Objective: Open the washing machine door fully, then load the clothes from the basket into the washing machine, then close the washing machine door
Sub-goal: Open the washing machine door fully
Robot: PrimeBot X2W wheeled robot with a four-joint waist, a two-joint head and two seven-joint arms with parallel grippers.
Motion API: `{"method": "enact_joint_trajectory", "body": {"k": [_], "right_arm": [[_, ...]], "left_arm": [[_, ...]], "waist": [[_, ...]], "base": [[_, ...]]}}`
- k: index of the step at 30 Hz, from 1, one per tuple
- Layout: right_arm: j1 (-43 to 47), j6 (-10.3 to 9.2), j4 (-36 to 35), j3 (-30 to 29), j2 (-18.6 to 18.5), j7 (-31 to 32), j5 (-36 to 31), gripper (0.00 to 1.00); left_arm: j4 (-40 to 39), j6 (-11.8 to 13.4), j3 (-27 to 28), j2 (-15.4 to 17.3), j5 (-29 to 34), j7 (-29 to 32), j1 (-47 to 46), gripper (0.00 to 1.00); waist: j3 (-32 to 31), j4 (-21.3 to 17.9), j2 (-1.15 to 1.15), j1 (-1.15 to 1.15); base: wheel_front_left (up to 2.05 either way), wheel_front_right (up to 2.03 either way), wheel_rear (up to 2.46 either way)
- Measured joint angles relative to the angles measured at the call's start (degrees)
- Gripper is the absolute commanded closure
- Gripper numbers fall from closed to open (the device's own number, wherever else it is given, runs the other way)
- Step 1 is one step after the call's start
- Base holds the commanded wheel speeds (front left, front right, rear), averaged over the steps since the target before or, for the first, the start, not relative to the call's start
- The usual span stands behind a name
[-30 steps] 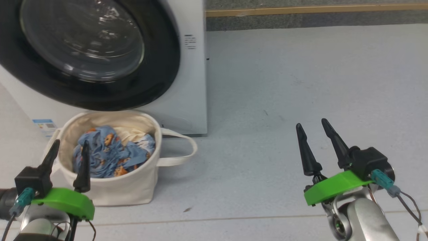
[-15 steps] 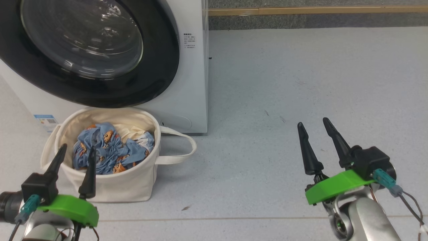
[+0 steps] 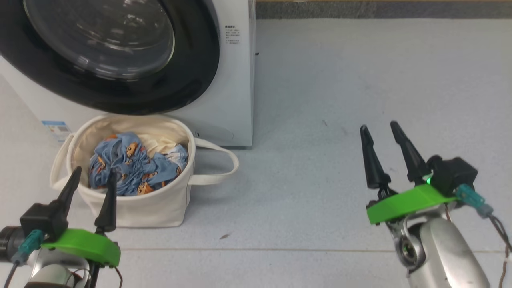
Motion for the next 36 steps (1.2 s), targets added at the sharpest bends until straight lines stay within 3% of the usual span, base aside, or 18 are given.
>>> {"method": "enact_joint_trajectory", "body": {"k": [6, 10, 11, 12, 13, 17, 22, 28, 36], "right_arm": [[-4.27, 0.0, 0.6, 0.16, 0.0, -0.01, 2.14, 0.0], [-8.64, 0.0, 2.22, 0.43, -0.02, 0.1, 7.08, 0.0], [-9.96, 0.0, 2.59, 0.44, -0.03, 0.49, 9.67, 0.09], [-11.45, 0.0, 3.22, 0.44, -0.04, 0.87, 11.92, 0.96], [-13.08, 0.0, 3.88, 0.41, -0.07, 1.32, 13.46, 1.0], [-20.12, 0.0, 6.77, -0.43, -0.19, 5.31, 23.14, 1.0], [-31.11, -0.01, 12.94, -5.69, -1.74, 17.13, 40.06, 1.0], [-42.99, -0.01, 20.54, -8.49, -4.07, 27.89, 47.29, 1.0], [-56.56, -0.01, 34.12, -9.55, -4.33, 39.49, 50.63, 1.0]], "left_arm": [[-1.23, -0.55, 1.0, -0.31, -1.94, 0.0, -0.15, 0.0], [-2.47, -1.08, 1.72, -0.65, -3.05, -0.67, -0.49, 0.0], [-2.65, -1.09, 1.79, -0.89, -3.37, -0.68, -0.69, 0.0], [-2.78, -1.19, 1.8, -1.14, -3.5, -0.87, -0.86, 0.0], [-2.82, -1.63, 1.8, -1.37, -3.55, -1.23, -1.09, 0.0], [-2.92, -2.3, 1.79, -2.15, -4.43, -1.87, -1.78, 0.0], [-2.15, -3.61, 1.55, -3.68, -4.43, -2.79, -3.13, 0.0], [-1.03, -4.67, 1.38, -5.39, -4.98, -3.98, -4.91, 0.0], [-0.03, -7.22, 1.43, -8.17, -5.47, -5.23, -7.25, 0.0]], "waist": [[2.62, 0.83, 0.0, 0.0], [5.32, 1.67, 0.0, 0.0], [6.03, 1.91, 0.0, 0.0], [6.76, 2.17, 0.0, 0.0], [7.48, 2.45, 0.0, 0.01], [10.02, 3.9, 0.0, 0.02], [13.01, 6.83, 0.0, 0.02], [16.12, 9.57, 0.0, 0.01], [21.14, 12.66, 0.0, 0.01]], "base": [[0.0, 0.0, 0.0], [0.0, 0.0, 0.0], [0.0, 0.0, 0.0], [0.0, 0.0, 0.0], [0.0, 0.0, 0.0], [0.0, 0.0, 0.0], [0.0, 0.0, 0.0], [0.0, 0.0, 0.0], [0.0, 0.0, 0.0]]}}
